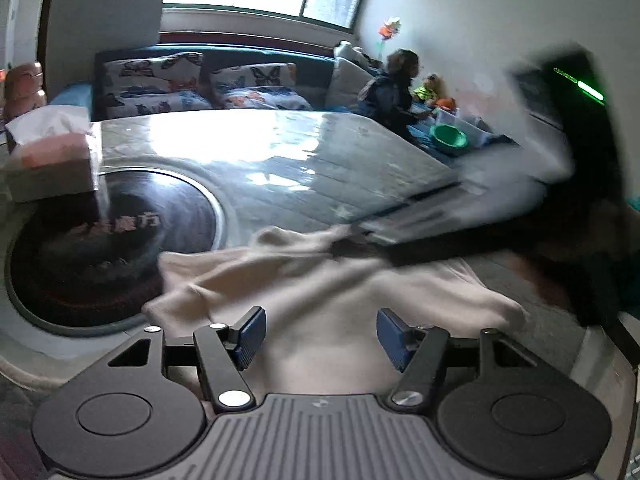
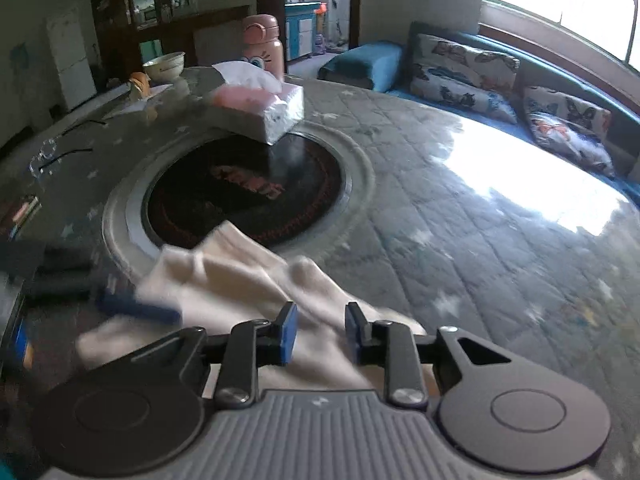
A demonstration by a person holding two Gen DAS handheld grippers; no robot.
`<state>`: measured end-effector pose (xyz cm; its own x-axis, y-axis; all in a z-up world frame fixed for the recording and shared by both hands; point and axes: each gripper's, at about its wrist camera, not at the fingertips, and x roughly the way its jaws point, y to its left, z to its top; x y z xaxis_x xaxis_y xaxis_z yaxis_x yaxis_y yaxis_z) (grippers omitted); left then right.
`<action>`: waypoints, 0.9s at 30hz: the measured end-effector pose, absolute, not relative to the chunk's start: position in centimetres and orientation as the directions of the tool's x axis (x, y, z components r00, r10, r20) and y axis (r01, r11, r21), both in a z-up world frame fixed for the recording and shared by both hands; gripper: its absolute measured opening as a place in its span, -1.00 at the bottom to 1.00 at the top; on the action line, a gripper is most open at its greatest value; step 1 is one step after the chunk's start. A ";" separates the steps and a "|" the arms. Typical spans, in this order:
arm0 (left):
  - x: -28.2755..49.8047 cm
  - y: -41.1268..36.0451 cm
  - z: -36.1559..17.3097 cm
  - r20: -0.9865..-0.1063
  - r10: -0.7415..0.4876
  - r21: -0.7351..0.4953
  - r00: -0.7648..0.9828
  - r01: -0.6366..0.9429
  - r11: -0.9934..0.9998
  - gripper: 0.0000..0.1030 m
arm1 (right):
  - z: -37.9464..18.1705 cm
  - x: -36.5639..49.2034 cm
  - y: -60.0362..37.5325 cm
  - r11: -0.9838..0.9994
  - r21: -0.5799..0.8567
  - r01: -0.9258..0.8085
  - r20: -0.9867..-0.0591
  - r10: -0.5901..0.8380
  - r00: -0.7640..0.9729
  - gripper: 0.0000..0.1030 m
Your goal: Fold clothes
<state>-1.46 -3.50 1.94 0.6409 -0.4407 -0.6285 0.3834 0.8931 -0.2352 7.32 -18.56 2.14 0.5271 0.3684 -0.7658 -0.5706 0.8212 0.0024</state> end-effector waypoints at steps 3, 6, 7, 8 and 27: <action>-0.4 -2.7 1.4 -0.645 -0.425 -0.246 0.635 0.353 0.902 0.26 | 2.0 6.2 -20.7 0.849 0.017 -0.528 -0.767 0.349 0.538 -0.50; -0.2 -2.4 0.9 -0.648 -0.418 -0.242 0.636 0.349 0.906 0.25 | 1.0 6.0 -23.0 0.885 0.027 -0.464 -0.773 0.313 0.552 -0.50; -0.1 -2.4 1.0 -0.649 -0.416 -0.242 0.637 0.346 0.907 0.25 | 0.7 6.2 -23.6 0.896 0.029 -0.444 -0.775 0.300 0.556 -0.50; -0.1 -2.5 1.1 -0.649 -0.414 -0.241 0.639 0.344 0.908 0.25 | 0.3 6.3 -24.2 0.905 0.030 -0.423 -0.775 0.289 0.562 -0.50; -1.9 -2.7 2.6 -0.649 -0.357 -0.164 0.671 0.335 0.928 0.25 | 1.8 3.9 -24.3 0.892 0.044 -0.451 -0.774 0.316 0.549 -0.50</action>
<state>-1.87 -2.66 2.59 0.6715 -0.3570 -0.6494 0.3348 0.9279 -0.1639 3.87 -24.29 1.77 0.5489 0.3160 -0.7738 -0.4508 0.8915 0.0443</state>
